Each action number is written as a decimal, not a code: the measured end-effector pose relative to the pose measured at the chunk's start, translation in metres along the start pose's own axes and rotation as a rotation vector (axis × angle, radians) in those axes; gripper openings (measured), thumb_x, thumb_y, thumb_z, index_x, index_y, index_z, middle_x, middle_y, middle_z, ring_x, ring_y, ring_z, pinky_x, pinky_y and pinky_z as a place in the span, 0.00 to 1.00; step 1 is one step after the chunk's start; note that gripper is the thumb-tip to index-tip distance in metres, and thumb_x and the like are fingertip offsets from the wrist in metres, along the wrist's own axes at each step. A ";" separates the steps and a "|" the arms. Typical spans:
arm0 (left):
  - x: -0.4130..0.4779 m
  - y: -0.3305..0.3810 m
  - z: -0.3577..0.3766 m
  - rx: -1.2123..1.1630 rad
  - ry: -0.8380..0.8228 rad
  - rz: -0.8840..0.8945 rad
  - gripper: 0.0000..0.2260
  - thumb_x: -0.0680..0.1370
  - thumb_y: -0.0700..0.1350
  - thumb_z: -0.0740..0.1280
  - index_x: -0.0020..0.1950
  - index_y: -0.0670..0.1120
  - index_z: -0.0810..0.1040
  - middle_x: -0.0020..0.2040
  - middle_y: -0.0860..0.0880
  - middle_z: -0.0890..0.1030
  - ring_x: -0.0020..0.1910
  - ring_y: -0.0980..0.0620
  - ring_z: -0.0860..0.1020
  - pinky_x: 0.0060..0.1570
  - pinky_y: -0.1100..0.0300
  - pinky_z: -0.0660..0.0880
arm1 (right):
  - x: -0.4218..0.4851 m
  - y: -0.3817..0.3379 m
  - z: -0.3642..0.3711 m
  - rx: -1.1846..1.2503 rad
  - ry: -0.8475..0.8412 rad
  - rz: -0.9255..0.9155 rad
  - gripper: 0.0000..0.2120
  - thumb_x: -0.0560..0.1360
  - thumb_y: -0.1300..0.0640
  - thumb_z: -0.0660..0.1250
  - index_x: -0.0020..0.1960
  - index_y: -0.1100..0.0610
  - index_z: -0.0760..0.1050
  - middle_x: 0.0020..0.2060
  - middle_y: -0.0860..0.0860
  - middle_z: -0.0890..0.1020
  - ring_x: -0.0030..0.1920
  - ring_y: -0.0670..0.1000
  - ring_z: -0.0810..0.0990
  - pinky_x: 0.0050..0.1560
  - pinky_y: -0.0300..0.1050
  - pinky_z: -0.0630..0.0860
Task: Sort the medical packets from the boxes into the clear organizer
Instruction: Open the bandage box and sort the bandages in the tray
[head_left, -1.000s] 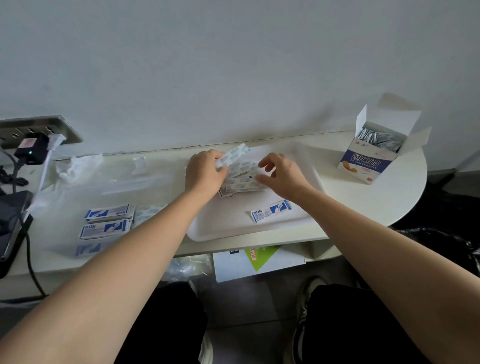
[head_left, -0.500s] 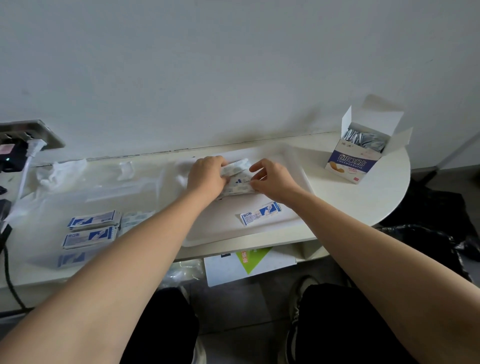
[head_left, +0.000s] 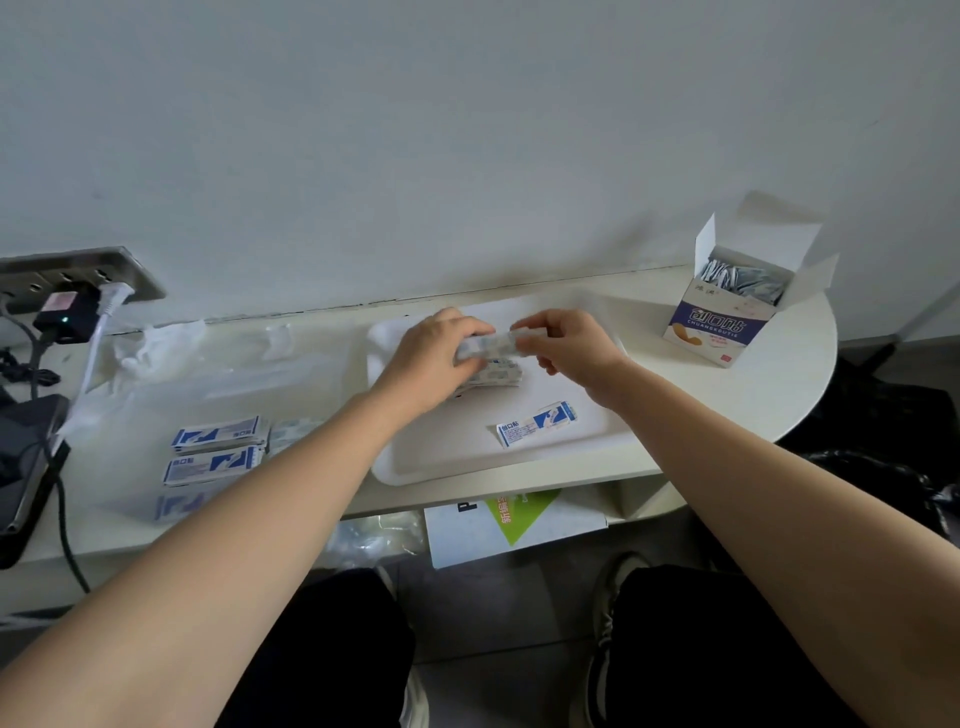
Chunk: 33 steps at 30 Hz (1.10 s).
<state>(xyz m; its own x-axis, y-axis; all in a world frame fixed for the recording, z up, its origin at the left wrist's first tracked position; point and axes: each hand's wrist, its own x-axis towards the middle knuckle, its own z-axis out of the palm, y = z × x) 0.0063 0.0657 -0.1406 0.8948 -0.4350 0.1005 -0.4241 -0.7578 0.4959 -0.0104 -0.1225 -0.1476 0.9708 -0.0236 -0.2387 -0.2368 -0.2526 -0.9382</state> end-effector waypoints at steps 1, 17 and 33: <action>-0.003 0.003 0.001 -0.004 -0.016 0.002 0.15 0.72 0.42 0.72 0.59 0.47 0.80 0.52 0.47 0.79 0.50 0.47 0.77 0.45 0.62 0.66 | -0.002 0.001 -0.002 -0.022 -0.021 -0.005 0.09 0.74 0.65 0.68 0.54 0.63 0.78 0.33 0.52 0.77 0.29 0.48 0.70 0.28 0.34 0.69; -0.039 0.000 0.029 -0.091 -0.053 -0.181 0.07 0.71 0.41 0.72 0.48 0.49 0.83 0.46 0.47 0.78 0.43 0.51 0.77 0.47 0.60 0.73 | -0.022 0.032 -0.013 -0.810 -0.088 -0.439 0.06 0.71 0.57 0.71 0.47 0.54 0.79 0.43 0.48 0.74 0.34 0.43 0.70 0.39 0.40 0.69; -0.038 -0.009 0.023 0.083 0.055 -0.275 0.17 0.74 0.48 0.71 0.62 0.49 0.76 0.57 0.47 0.72 0.53 0.47 0.76 0.50 0.55 0.73 | -0.018 0.021 -0.019 -0.584 -0.028 -0.243 0.01 0.73 0.58 0.68 0.42 0.55 0.79 0.34 0.44 0.78 0.30 0.42 0.71 0.31 0.30 0.66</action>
<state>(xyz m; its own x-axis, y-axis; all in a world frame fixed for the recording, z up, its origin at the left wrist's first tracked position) -0.0276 0.0777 -0.1688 0.9830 -0.1824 0.0194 -0.1723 -0.8820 0.4386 -0.0324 -0.1455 -0.1586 0.9911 0.1239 -0.0496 0.0579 -0.7342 -0.6764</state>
